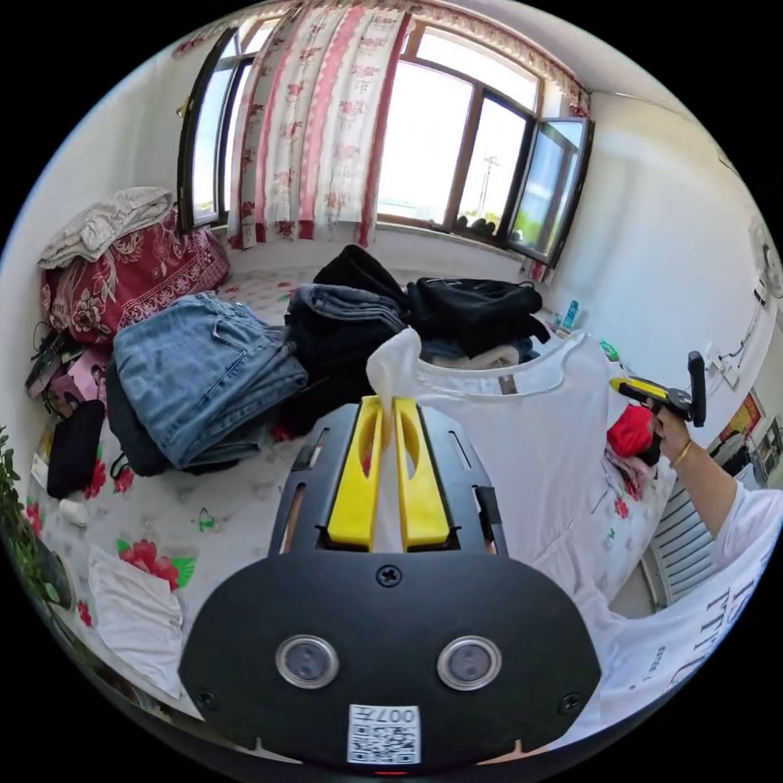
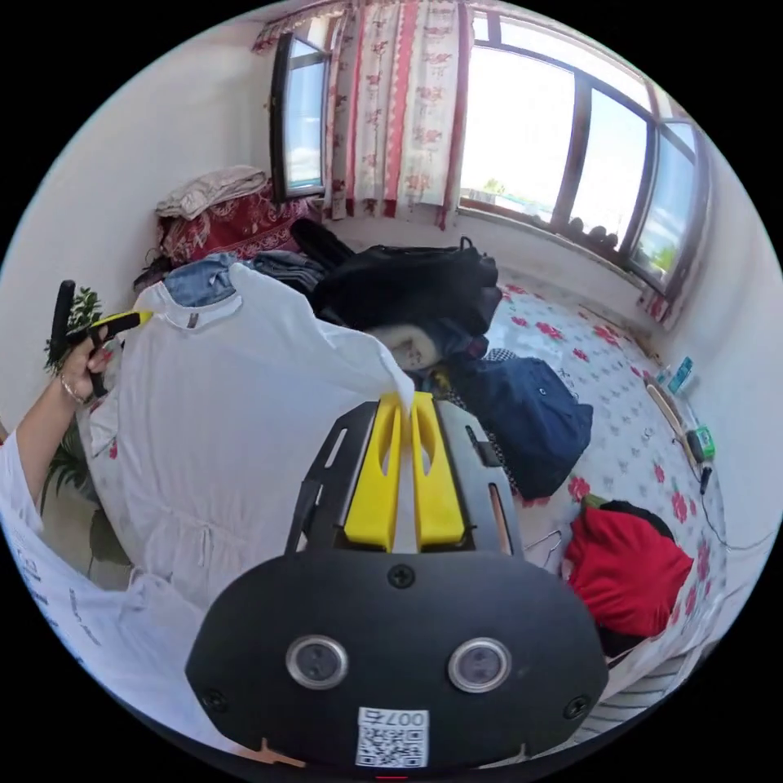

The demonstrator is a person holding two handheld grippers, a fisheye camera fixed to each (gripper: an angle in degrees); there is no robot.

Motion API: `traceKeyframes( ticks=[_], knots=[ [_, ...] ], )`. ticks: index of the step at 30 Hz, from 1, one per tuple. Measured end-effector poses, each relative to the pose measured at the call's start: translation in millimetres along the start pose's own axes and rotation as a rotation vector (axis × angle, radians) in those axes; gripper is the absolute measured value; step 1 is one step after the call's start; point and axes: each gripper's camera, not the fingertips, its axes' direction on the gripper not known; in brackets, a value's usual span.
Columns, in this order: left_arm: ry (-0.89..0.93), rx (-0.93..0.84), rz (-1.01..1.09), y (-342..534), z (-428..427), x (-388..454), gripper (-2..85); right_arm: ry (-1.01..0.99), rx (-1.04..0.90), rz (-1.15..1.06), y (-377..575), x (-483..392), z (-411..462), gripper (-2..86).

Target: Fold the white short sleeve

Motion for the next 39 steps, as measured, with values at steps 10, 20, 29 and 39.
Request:
traceKeyframes(
  ticks=[10, 20, 29, 39],
  knots=[
    [0.001, -0.298, -0.249, 195, 1, -53, 9.8, -0.195, -0.300, 0.167, 195, -21, 33, 5.5],
    [0.294, -0.653, -0.325, 333, 10, -8, 10.6, -0.331, -0.582, 0.216, 336, -68, 40, 5.5],
    [0.275, -0.633, -0.176, 280, 17, -33, -0.9, -0.387, -0.431, 0.140, 291, -34, 15, 0.0],
    [0.422, -0.319, -0.324, 174, -42, -126, -1.0, -0.597, 0.067, 0.417, 222, 65, -53, -0.3]
  ],
)
